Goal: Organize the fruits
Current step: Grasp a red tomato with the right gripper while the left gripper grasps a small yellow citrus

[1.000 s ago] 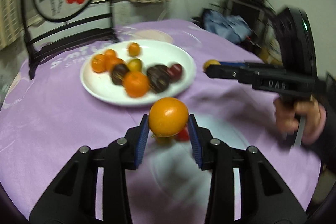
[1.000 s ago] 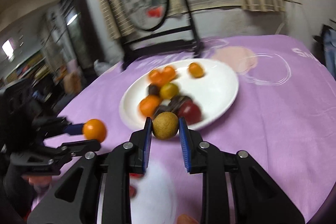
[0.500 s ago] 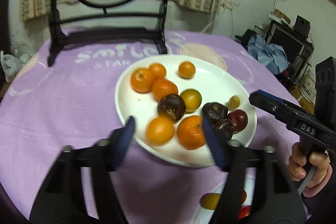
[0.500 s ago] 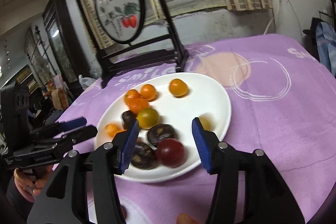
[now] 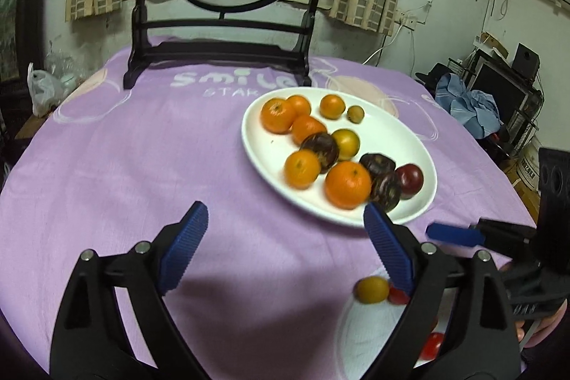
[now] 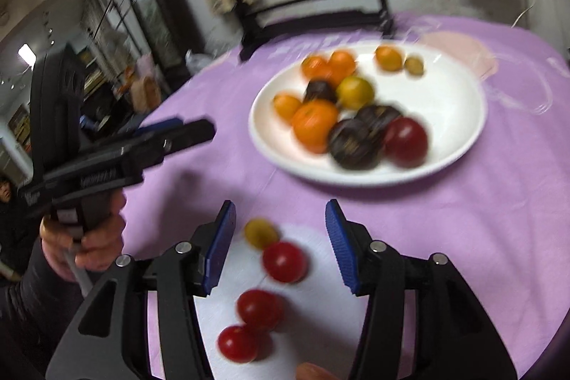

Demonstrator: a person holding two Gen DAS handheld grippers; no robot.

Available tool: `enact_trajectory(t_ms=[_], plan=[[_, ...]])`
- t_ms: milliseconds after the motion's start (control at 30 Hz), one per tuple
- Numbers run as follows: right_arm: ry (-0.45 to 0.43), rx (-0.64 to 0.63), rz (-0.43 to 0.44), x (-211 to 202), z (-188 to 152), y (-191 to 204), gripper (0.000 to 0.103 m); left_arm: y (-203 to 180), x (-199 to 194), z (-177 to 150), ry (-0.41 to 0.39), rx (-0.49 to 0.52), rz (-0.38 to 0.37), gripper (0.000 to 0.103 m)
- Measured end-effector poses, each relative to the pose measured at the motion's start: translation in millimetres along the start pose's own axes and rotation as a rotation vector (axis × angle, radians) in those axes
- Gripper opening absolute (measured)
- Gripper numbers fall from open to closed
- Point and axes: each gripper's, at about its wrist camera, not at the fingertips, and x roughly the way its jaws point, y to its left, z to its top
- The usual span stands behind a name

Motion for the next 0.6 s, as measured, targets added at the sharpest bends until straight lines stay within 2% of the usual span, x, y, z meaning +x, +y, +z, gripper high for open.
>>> enact_trajectory(t_ms=[300, 533, 600], plan=[[0.076, -0.017, -0.021, 10.8, -13.3, 5.4, 0.043, 5.1, -7.6, -6.3, -0.001, -0.008, 0.005, 0.091], [0.128, -0.04, -0.038, 19.1, -17.3, 6.8, 0.041, 4.1, -7.9, -7.6, 0.001, 0.003, 0.008, 0.091], [0.137, -0.045, -0.048, 21.3, -18.9, 6.8, 0.034, 3.9, -7.7, -7.3, 0.002, 0.004, 0.009, 0.091]])
